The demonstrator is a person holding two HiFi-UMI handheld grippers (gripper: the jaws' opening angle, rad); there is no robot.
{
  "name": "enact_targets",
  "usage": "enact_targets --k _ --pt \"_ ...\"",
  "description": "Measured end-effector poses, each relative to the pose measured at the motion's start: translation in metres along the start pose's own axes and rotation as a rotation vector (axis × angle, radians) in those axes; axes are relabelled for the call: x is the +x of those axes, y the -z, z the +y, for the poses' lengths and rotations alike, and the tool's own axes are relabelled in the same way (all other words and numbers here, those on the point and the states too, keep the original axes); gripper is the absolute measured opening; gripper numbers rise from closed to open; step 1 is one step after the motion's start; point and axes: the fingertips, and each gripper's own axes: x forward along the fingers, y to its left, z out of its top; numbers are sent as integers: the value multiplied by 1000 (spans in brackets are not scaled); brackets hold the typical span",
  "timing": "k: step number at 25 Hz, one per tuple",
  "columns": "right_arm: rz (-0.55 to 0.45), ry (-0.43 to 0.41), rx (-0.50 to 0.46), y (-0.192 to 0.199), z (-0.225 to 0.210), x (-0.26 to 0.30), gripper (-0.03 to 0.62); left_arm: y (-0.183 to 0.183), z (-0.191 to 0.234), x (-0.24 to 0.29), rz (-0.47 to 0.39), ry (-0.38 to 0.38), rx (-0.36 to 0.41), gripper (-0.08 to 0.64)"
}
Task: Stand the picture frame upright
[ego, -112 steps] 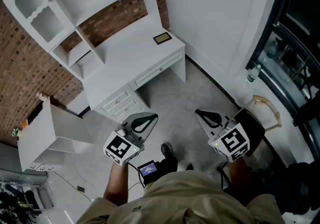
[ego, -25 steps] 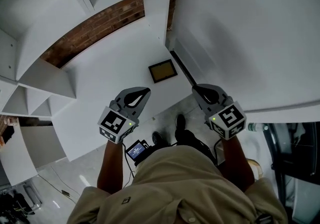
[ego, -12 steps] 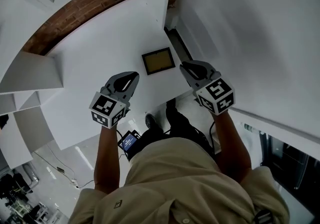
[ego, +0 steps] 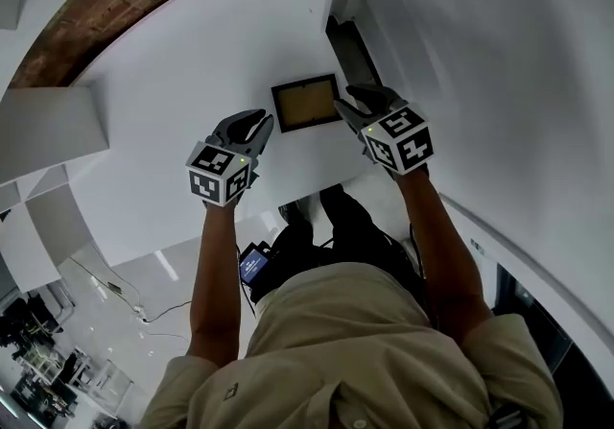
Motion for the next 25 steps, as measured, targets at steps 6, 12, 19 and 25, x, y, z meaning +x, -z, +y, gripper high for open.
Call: enact_targets --k 6,12,19,25 --pt "79 -14 36 31 -26 36 130 25 26 37 63 -38 -59 80" --pt "118 -55 62 51 -39 72 151 44 48 63 130 -80 -73 103" --pt "184 -79 102 73 -44 89 163 73 44 86 258 -84 -54 115" --pt "215 -84 118 79 -44 96 156 71 45 91 240 -79 -90 115"
